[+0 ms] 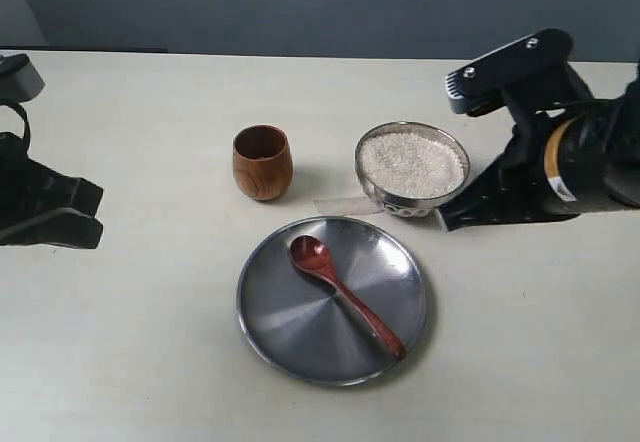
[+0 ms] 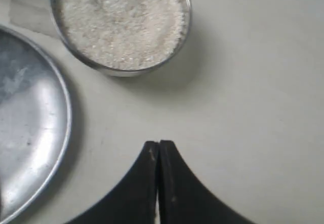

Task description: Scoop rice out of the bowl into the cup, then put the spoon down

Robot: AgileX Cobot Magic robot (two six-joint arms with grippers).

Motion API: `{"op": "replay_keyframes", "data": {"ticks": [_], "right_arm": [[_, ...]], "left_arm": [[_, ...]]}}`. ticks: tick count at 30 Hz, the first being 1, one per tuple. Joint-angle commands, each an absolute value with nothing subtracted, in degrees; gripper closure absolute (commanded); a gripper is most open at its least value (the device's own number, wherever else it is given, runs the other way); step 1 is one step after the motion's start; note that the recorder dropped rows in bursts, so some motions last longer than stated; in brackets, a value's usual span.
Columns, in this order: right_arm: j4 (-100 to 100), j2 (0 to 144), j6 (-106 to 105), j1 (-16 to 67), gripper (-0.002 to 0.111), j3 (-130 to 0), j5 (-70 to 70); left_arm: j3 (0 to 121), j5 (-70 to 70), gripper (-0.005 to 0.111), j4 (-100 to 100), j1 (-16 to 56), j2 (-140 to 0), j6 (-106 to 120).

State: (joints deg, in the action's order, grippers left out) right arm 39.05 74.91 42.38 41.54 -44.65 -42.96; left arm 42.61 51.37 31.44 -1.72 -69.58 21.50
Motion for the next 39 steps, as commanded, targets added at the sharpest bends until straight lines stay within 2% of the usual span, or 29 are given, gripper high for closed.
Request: {"op": "replay_keyframes", "data": {"ticks": [1, 12, 20, 26, 32, 39], "right_arm": [[45.65, 68.32, 49.86, 41.7, 0.108, -39.98, -43.16], [51.58, 54.28, 61.77, 41.7, 0.108, -28.95, -46.22], [60.0, 46.09, 74.46, 41.7, 0.108, -19.62, -43.05], [63.63, 44.97, 75.76, 41.7, 0.108, -17.26, -41.53], [74.19, 44.97, 94.35, 41.7, 0.108, -12.8, -37.84], [84.19, 44.97, 104.2, 41.7, 0.108, -11.0, -38.2]], "left_arm": [[42.22, 50.22, 0.106, 31.41, -1.51, -67.18, 21.62], [40.86, 47.45, 0.106, 31.18, -1.51, -51.0, 21.62], [27.1, 41.45, 0.106, 32.29, -1.51, -33.91, 21.5], [26.03, 39.56, 0.106, 33.31, -1.51, -31.9, 21.5], [25.23, 36.13, 0.106, 39.8, -1.51, -30.68, 21.16], [20.7, 29.82, 0.106, 43.83, -1.51, -28.94, 21.28]]}}
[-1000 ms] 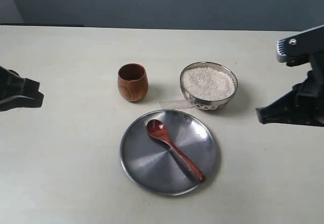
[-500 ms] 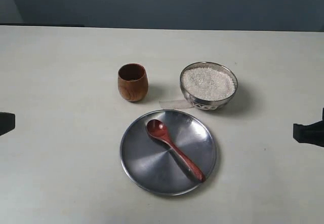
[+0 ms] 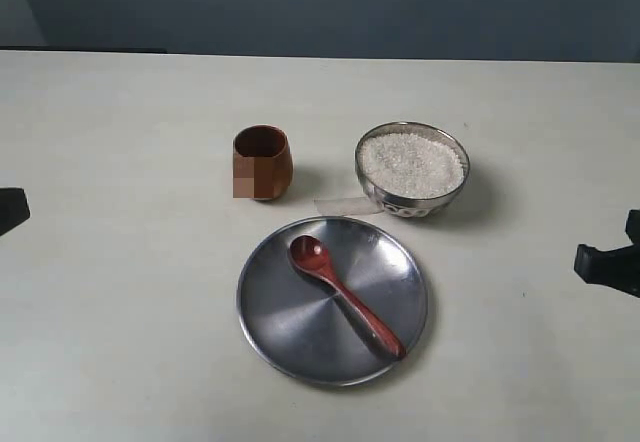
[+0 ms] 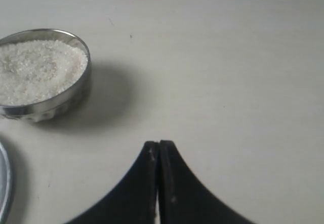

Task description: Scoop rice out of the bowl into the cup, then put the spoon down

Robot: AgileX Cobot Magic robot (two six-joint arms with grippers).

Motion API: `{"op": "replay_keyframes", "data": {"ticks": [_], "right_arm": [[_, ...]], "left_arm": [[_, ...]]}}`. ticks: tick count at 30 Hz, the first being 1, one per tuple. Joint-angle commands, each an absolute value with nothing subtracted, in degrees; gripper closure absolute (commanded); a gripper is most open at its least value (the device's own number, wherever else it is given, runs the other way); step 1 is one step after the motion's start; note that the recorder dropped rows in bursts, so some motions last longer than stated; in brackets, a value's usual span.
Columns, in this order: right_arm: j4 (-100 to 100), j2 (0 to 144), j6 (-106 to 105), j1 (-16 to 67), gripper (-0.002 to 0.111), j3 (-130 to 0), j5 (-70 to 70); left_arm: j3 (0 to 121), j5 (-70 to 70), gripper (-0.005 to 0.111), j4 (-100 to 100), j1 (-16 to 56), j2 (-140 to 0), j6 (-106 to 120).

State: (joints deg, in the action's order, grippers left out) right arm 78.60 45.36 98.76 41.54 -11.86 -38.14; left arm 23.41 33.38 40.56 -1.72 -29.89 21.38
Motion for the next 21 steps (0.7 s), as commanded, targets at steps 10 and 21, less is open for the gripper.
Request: {"op": "replay_keyframes", "data": {"ticks": [10, 21], "right_arm": [[92.42, 44.97, 113.13, 41.7, 0.108, -9.03, -39.23], [92.42, 44.97, 113.59, 41.7, 0.108, -9.01, -38.5]], "left_arm": [[11.61, 20.45, 0.106, 48.98, -1.51, -24.75, 21.67], [10.65, 19.26, 0.106, 48.82, -1.51, -24.53, 23.2]]}}
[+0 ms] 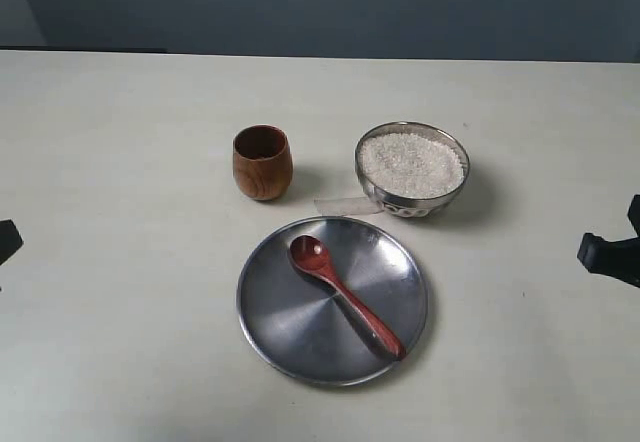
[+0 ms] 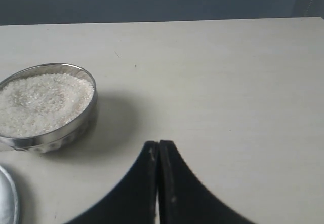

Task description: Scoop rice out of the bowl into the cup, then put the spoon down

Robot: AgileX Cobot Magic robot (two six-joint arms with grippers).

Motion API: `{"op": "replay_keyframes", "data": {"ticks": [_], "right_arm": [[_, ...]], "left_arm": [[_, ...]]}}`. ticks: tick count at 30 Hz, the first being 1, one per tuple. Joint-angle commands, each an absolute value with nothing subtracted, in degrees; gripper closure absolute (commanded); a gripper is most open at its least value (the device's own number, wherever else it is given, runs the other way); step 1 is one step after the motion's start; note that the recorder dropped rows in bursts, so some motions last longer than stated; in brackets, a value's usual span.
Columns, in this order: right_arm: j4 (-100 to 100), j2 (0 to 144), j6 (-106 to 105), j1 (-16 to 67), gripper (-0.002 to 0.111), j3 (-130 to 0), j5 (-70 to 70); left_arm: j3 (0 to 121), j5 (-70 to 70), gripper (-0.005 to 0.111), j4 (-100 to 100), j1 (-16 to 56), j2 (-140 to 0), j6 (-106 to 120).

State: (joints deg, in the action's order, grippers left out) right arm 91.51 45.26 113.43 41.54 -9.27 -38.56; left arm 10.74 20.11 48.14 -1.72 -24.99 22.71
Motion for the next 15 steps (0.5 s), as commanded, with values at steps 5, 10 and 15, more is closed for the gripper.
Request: {"op": "replay_keyframes", "data": {"ticks": [5, 10, 15], "right_arm": [[92.42, 44.97, 113.59, 41.7, 0.108, -9.01, -38.5], [92.42, 44.97, 113.59, 41.7, 0.108, -9.01, -38.5], [92.42, 44.97, 113.59, 41.7, 0.108, -9.01, -38.5]], "left_arm": [[10.65, 16.05, 0.106, 41.27, -1.51, -24.53, 28.26], [10.65, 14.73, 0.106, 33.1, -1.51, -24.53, 30.68], [10.65, 14.59, 0.106, 33.11, -1.51, -24.53, 30.68]]}}
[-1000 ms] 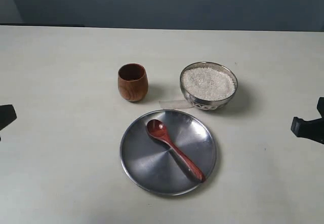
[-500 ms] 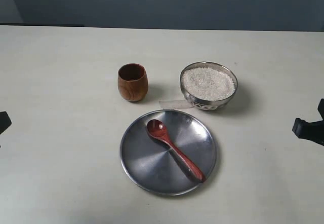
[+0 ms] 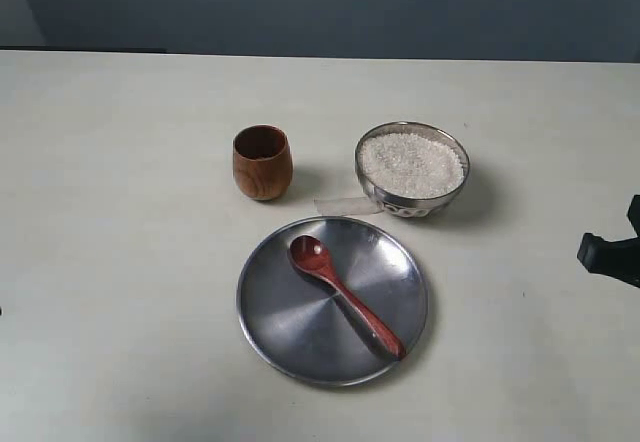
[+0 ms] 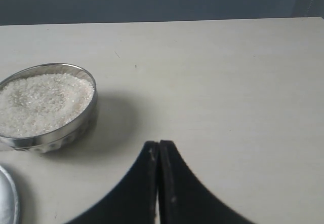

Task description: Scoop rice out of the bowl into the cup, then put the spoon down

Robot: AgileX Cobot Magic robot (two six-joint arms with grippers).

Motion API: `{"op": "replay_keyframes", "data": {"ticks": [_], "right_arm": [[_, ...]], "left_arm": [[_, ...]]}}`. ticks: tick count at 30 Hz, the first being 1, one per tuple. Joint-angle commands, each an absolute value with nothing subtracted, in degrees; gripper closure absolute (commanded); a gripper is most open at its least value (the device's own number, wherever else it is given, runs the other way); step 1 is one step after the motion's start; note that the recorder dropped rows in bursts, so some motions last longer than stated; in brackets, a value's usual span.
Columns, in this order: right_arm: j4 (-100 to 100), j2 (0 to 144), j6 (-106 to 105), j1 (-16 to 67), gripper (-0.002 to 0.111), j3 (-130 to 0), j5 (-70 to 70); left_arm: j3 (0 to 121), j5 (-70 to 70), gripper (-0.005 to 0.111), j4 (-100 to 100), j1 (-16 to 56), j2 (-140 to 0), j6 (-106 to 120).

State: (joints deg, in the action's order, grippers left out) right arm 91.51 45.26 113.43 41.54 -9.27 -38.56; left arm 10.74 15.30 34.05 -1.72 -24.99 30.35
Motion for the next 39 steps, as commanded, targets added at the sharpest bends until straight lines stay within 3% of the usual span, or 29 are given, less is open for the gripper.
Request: {"op": "replay_keyframes", "data": {"ticks": [1, 21, 32, 39], "right_arm": [[92.42, 44.97, 113.59, 41.7, 0.108, -9.01, -38.5], [92.42, 44.97, 113.59, 41.7, 0.108, -9.01, -38.5], [92.42, 44.97, 113.59, 41.7, 0.108, -9.01, -38.5], [92.42, 44.97, 113.59, 41.7, 0.108, -9.01, -38.78]], "left_arm": [[10.65, 14.59, 0.106, 33.11, -1.51, -24.53, 30.68], [10.65, 13.24, 0.106, 32.75, -1.51, -24.53, 30.68], [8.98, 11.85, 0.106, 0.7, -1.51, -21.88, 7.32], [3.11, 9.83, 0.106, -3.12, -1.51, -14.66, 4.48]]}}
